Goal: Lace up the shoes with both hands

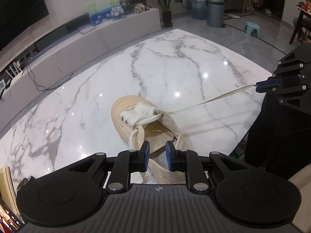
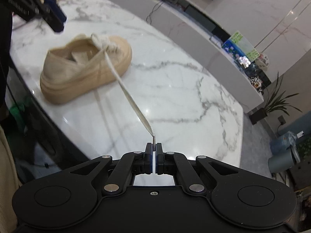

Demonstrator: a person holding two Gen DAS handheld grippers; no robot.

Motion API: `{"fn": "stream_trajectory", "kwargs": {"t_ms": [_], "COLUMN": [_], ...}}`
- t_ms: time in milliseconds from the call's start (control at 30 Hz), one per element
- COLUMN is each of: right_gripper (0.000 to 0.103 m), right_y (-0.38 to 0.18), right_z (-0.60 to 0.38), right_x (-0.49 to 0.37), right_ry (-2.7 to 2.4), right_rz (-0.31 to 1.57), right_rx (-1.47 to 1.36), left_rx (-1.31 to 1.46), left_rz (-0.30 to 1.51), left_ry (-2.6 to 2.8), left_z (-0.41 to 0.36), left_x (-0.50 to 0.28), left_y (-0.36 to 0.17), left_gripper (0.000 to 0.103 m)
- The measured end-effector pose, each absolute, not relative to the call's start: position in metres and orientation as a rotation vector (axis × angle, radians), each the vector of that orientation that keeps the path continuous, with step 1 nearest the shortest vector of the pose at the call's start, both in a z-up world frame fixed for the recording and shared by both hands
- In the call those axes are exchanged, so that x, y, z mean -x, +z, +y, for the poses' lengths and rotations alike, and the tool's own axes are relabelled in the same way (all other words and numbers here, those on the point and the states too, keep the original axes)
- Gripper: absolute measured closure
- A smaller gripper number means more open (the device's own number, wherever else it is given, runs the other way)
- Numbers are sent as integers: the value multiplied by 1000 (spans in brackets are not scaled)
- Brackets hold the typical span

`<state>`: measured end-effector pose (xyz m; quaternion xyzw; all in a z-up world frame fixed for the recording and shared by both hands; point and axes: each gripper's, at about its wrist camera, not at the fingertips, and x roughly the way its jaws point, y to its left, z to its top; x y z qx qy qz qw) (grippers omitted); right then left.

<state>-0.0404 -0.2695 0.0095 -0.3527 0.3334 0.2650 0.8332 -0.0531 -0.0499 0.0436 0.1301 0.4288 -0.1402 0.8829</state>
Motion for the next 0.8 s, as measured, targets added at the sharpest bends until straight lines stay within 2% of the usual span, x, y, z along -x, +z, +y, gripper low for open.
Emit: {"fn": "stream_trajectory", "kwargs": {"t_ms": [100,367,467,533,600,733,800], "right_gripper": [102,101,88,71,64,44,39], "right_y": [19,36,41,45,52,54,55], "right_z": [-262,-232,-215,-205,-197,-182,-174], "right_x": [39,29,24,21,17,12,10], "right_ry": [582,642,680,697,707,680,666], "right_rz": [686,684,704,712,717,733,742], "right_rx": [678,503,462,441,412,402,397], "left_rx": [-255,-181,-153,-151,-151,-109,-77], "left_rz": [885,862,851,836,821,814,831], "left_ry": [-270,-203,-176,-148,-104,-37,-21], "left_z": [-51,-46,-40,-36,-32,-27,-26], "left_x": [54,51,47,43,38,29,26], "left_y": [47,57,64,70,77,81,77], "left_gripper": [71,62,61,59,51,47,36]}}
